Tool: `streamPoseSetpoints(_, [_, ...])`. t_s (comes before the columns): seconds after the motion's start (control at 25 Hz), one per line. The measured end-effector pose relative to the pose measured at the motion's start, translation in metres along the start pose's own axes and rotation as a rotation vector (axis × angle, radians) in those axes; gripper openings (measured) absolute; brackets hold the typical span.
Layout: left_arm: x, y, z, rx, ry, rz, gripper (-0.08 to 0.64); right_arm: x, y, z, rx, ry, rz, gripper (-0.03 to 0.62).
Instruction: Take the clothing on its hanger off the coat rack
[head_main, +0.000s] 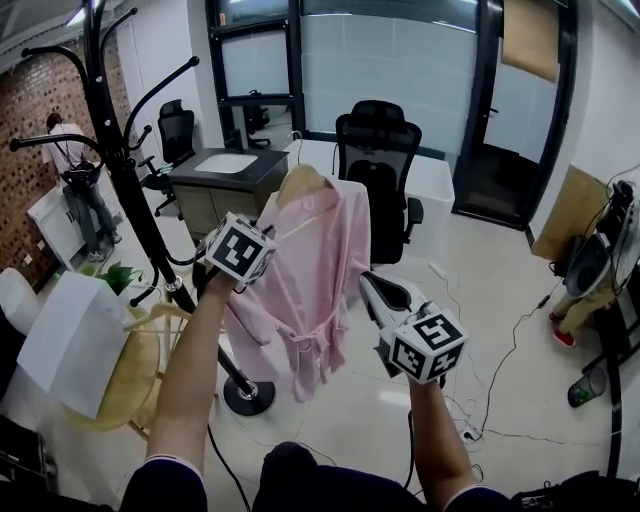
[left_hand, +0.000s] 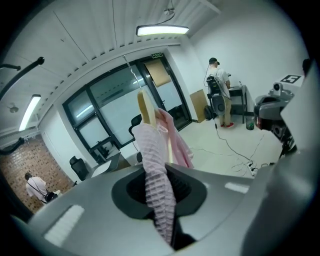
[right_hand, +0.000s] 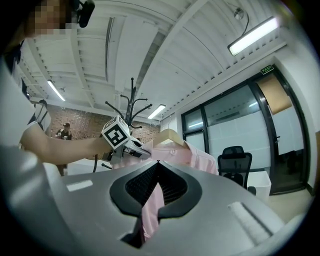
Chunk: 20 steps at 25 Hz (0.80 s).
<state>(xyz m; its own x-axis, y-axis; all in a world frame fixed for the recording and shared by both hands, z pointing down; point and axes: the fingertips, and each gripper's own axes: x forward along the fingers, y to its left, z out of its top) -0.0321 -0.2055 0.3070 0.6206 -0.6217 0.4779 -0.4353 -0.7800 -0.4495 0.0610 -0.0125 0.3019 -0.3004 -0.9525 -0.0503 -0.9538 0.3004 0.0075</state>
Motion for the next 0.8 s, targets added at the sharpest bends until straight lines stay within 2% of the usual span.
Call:
streamPoseSetpoints(0.36, [0.065,-0.011,0.042,0.031,-0.035,-0.072,0.035,0.009,-0.064,-0.011,-0.003,0.016,-0.077,0.0])
streamPoseSetpoints(0.8, [0.187,0.013,0.1,0.086,-0.1,-0.172,0.035,0.088,-0.177,-0.021,-0.023,0.043,-0.139,0.0])
